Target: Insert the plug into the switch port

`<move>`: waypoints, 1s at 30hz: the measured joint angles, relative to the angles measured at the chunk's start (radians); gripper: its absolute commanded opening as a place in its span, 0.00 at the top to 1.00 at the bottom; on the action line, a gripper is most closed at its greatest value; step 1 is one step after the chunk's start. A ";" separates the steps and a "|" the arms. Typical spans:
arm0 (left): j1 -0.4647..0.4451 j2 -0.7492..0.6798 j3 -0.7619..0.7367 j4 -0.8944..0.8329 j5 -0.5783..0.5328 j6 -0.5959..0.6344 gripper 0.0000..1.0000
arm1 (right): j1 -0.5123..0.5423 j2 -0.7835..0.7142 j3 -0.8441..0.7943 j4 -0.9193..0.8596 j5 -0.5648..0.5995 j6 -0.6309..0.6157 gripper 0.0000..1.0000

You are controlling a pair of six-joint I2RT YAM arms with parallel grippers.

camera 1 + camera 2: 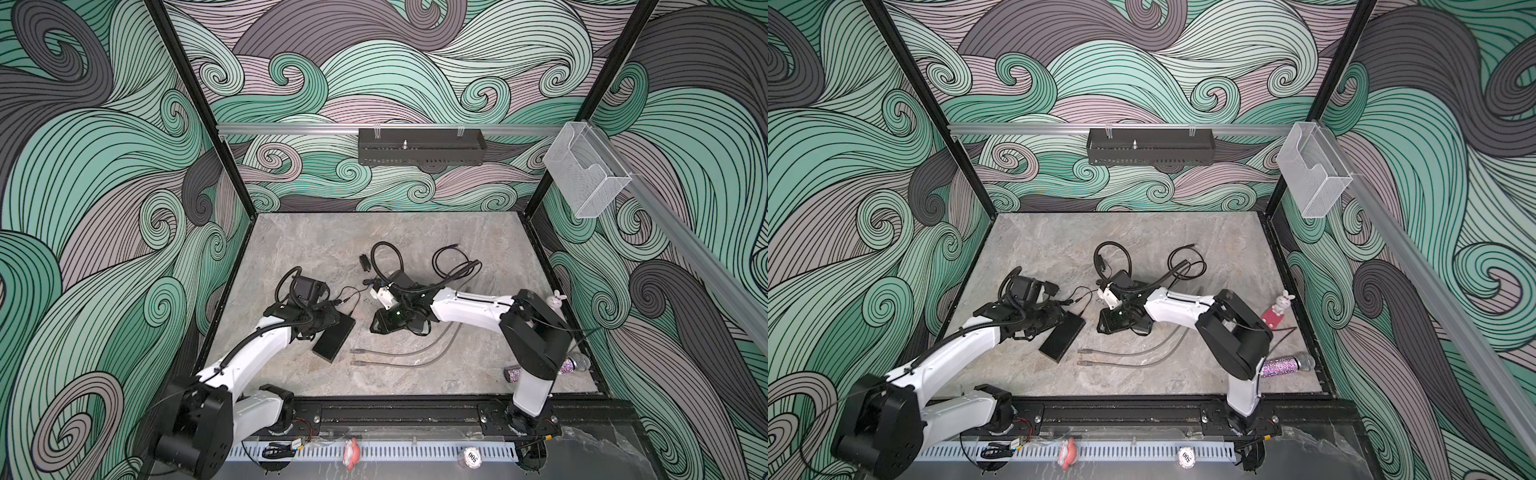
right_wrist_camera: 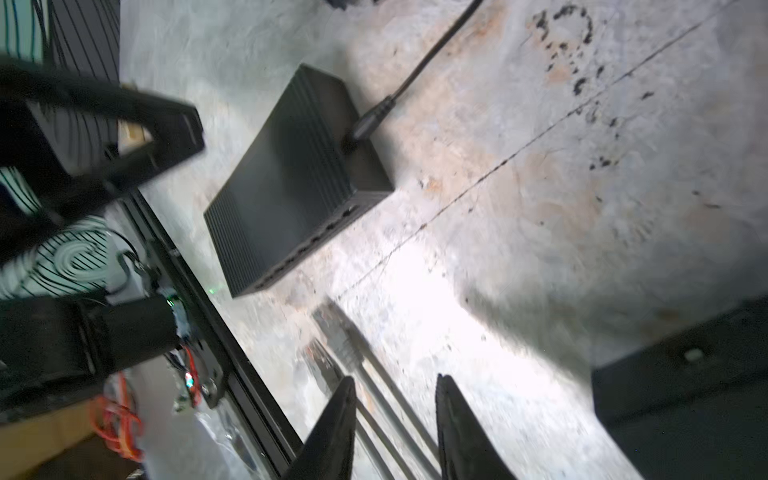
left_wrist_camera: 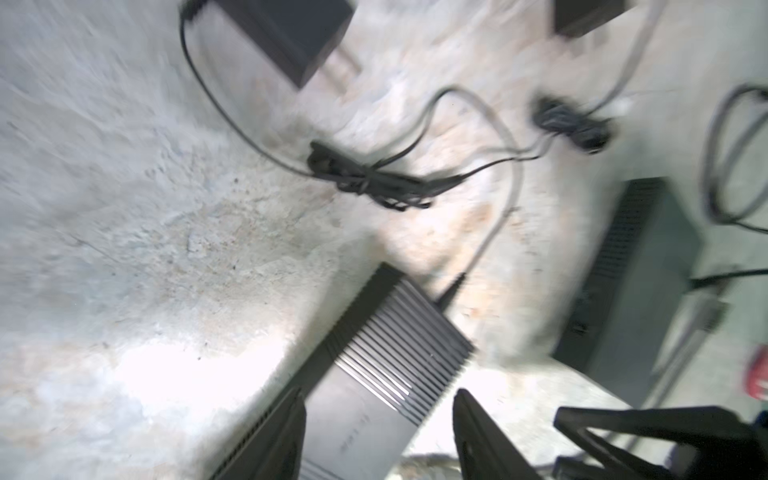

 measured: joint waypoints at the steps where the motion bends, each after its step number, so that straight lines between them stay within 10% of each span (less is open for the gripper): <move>1: 0.001 -0.045 0.009 -0.014 0.010 0.000 0.39 | 0.020 -0.023 -0.002 -0.029 0.027 -0.045 0.66; 5: 0.004 -0.245 0.034 -0.037 0.129 0.021 0.31 | 0.114 -0.072 -0.022 -0.105 0.121 -0.183 0.66; 8: 0.004 -0.385 0.062 -0.053 0.215 0.042 0.03 | 0.166 -0.078 -0.045 -0.135 0.160 -0.252 0.65; 16: 0.004 -0.523 0.303 -0.246 0.242 0.205 0.01 | 0.278 -0.035 -0.017 -0.182 0.277 -0.360 0.65; 30: 0.004 -0.620 0.256 -0.343 0.222 0.298 0.01 | 0.299 0.113 0.077 -0.213 0.405 -0.381 0.83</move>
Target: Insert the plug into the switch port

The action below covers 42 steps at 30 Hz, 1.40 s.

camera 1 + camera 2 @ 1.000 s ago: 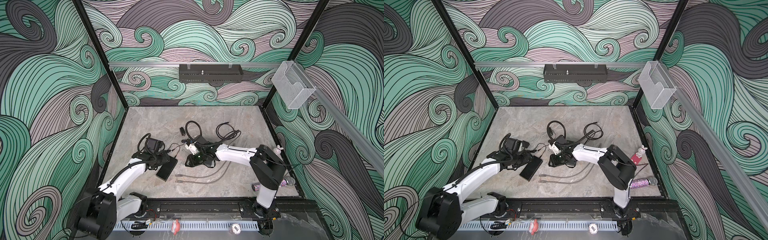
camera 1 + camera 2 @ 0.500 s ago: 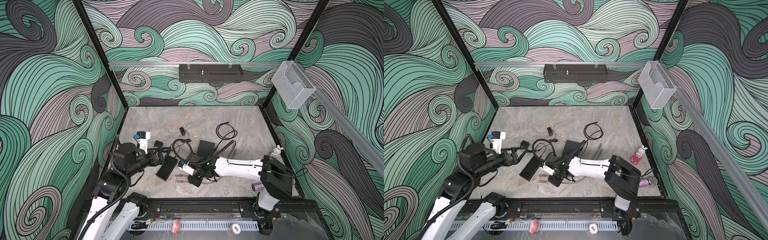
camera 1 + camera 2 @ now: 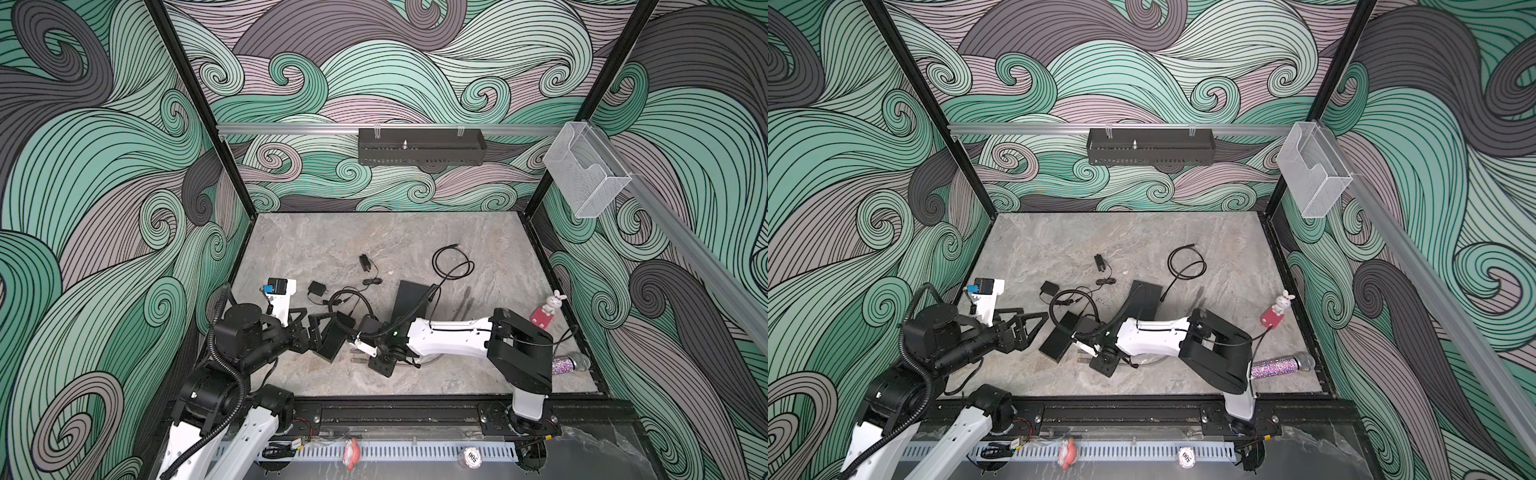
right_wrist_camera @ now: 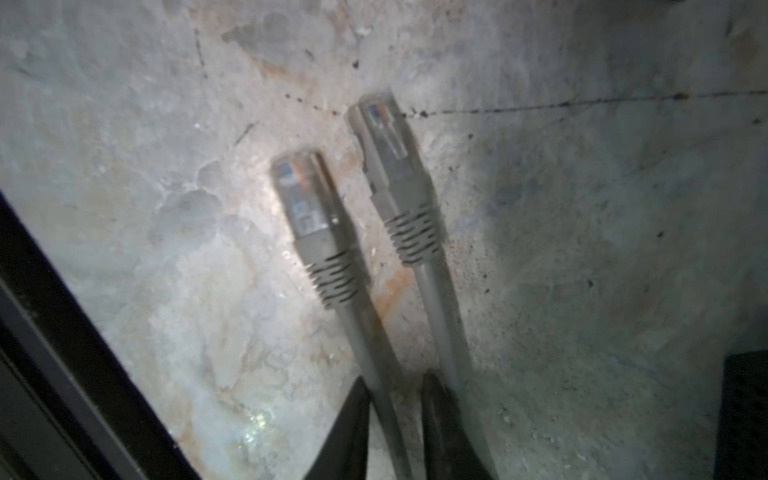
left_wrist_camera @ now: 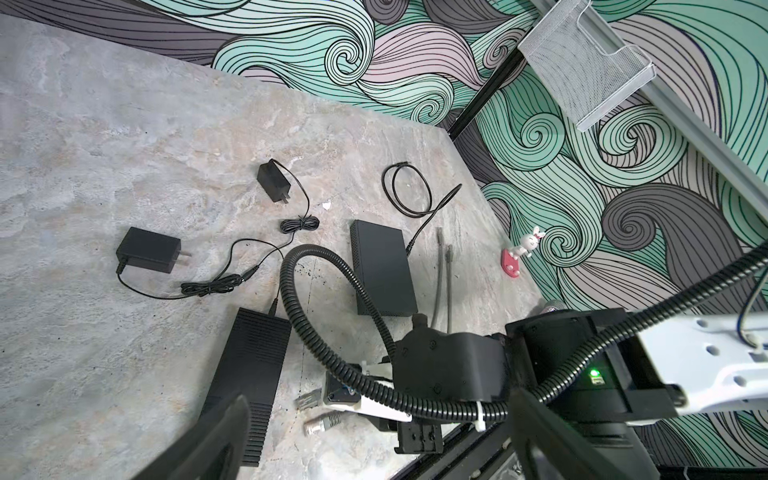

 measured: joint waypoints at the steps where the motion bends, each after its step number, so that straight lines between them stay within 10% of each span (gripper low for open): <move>1: 0.000 0.002 0.000 0.000 0.000 0.000 0.01 | 0.000 0.003 0.005 0.001 0.012 0.004 0.84; 21: 0.000 0.042 -0.003 -0.001 0.005 0.003 0.01 | -0.158 -0.070 -0.092 0.046 0.047 0.052 0.87; 28: 0.000 0.100 -0.058 0.052 0.099 0.033 0.20 | -0.154 -0.328 -0.240 0.064 -0.047 0.037 0.86; 42: -0.068 0.153 -0.151 0.368 0.431 0.241 0.27 | -0.153 -0.855 -0.373 0.038 -0.263 -0.003 0.86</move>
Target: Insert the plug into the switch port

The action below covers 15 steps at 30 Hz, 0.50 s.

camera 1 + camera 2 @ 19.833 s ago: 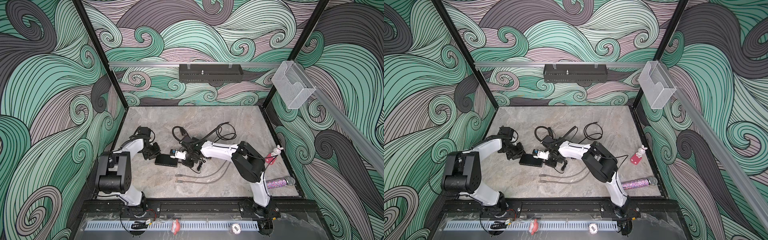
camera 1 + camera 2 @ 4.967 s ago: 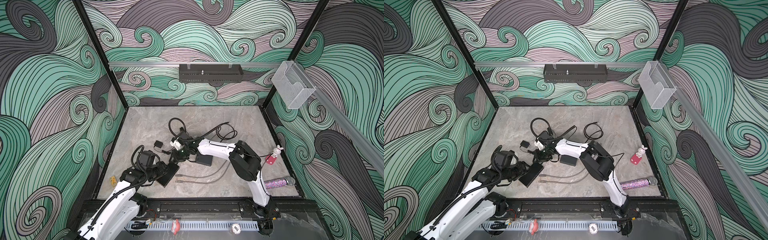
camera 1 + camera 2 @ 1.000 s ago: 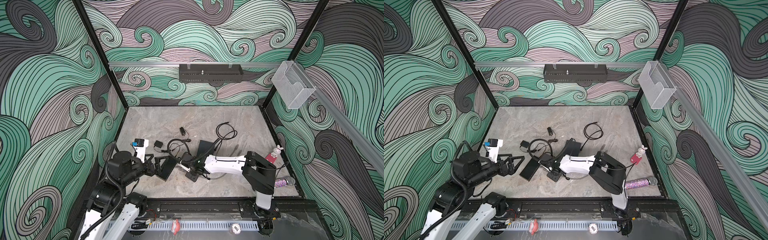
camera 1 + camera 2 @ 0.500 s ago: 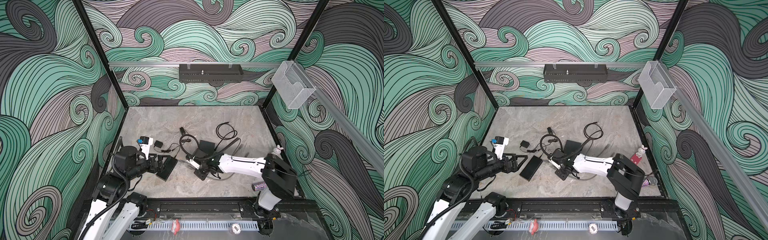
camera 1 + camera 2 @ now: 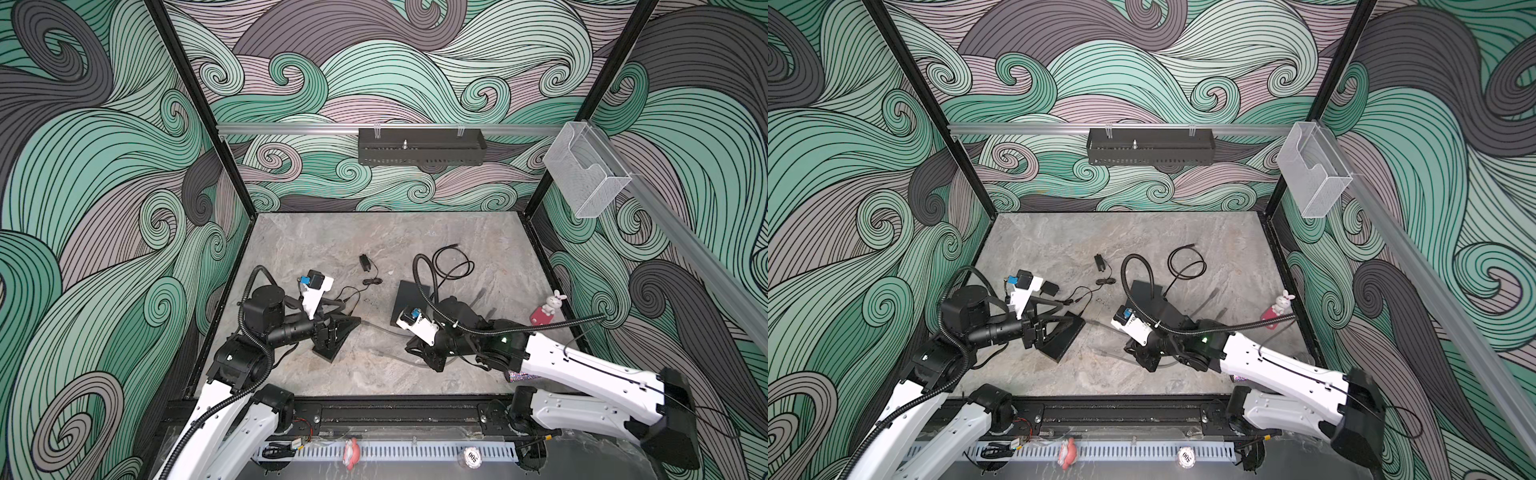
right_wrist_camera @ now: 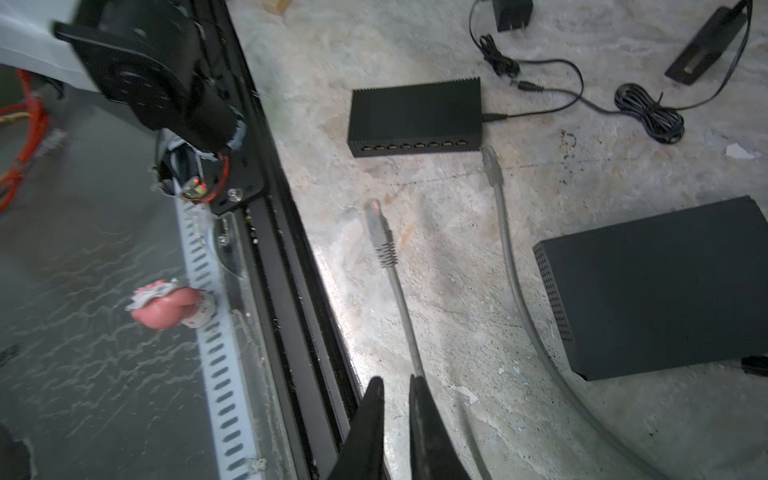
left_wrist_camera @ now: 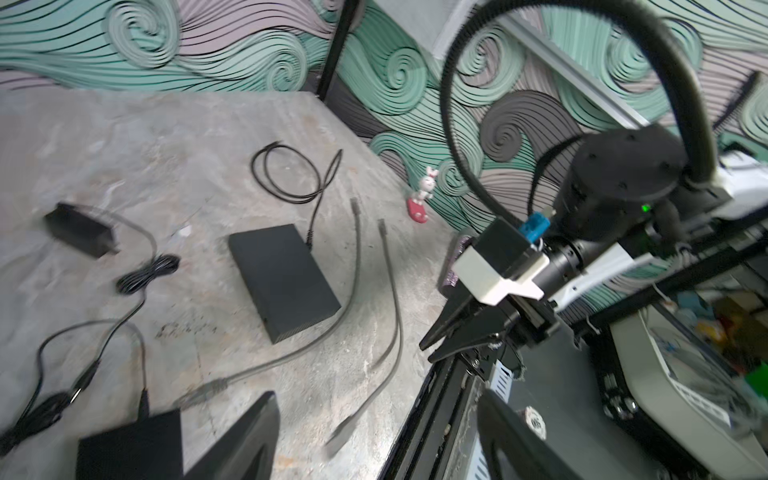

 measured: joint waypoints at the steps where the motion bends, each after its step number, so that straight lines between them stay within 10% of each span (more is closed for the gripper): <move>1: -0.019 0.005 0.000 0.016 0.027 0.039 0.27 | 0.000 -0.013 0.002 -0.007 -0.021 0.000 0.86; 8: -0.094 0.000 0.000 0.042 0.019 0.240 0.26 | 0.004 -0.017 0.011 -0.056 -0.034 0.013 0.75; 15: -0.094 -0.060 -0.019 0.050 -0.127 0.244 0.25 | 0.087 0.288 0.023 -0.068 0.107 0.013 0.74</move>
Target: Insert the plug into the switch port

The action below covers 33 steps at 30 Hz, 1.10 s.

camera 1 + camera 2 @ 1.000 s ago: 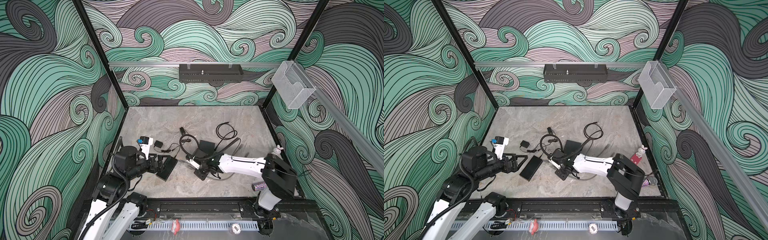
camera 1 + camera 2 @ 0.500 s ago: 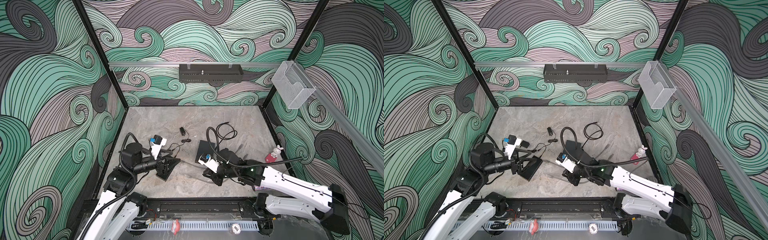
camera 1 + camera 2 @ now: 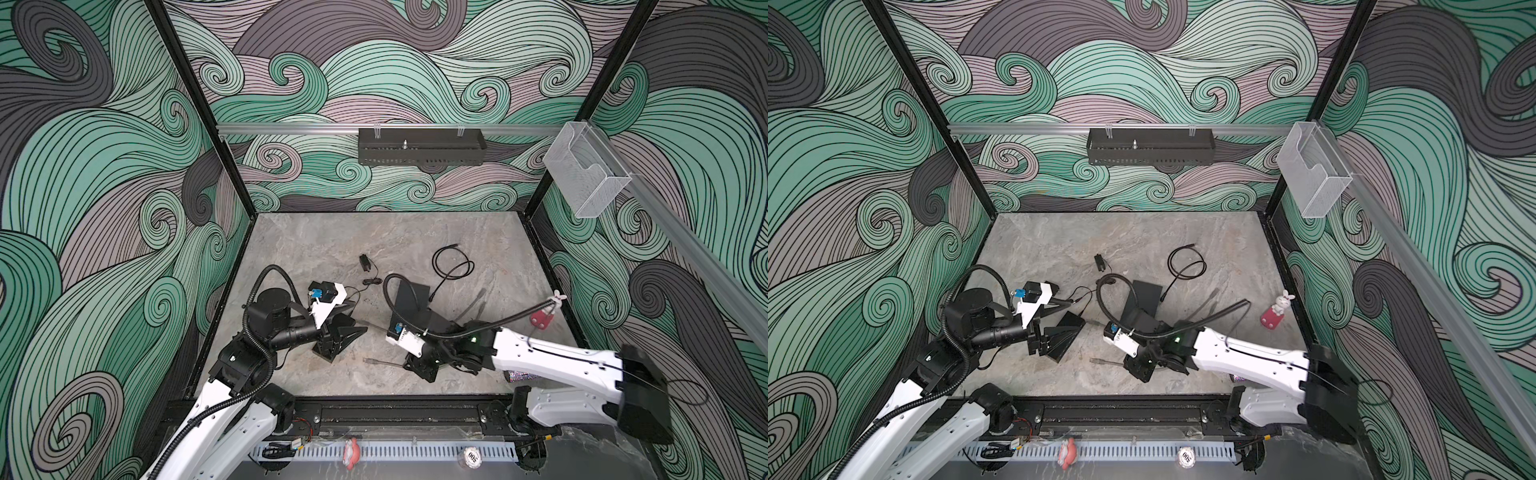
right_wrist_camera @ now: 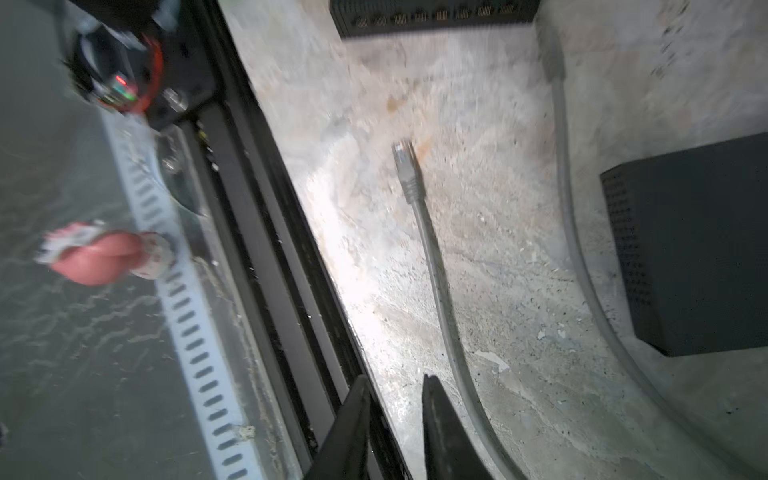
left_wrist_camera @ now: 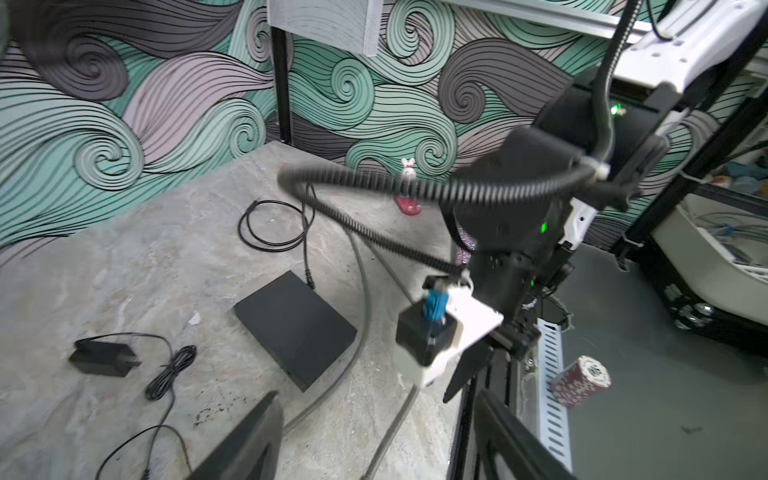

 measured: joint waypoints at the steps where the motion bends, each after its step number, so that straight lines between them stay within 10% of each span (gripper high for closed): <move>1: 0.000 -0.025 -0.002 -0.006 -0.032 -0.002 0.25 | 0.003 0.042 0.003 -0.001 0.015 -0.007 0.74; 11: 0.000 -0.232 0.012 -0.147 -0.448 -0.130 0.25 | 0.034 0.282 0.137 -0.014 0.124 -0.070 0.69; 33: 0.000 -0.258 0.004 -0.172 -0.507 -0.168 0.24 | 0.080 0.434 0.195 -0.017 0.234 -0.062 1.00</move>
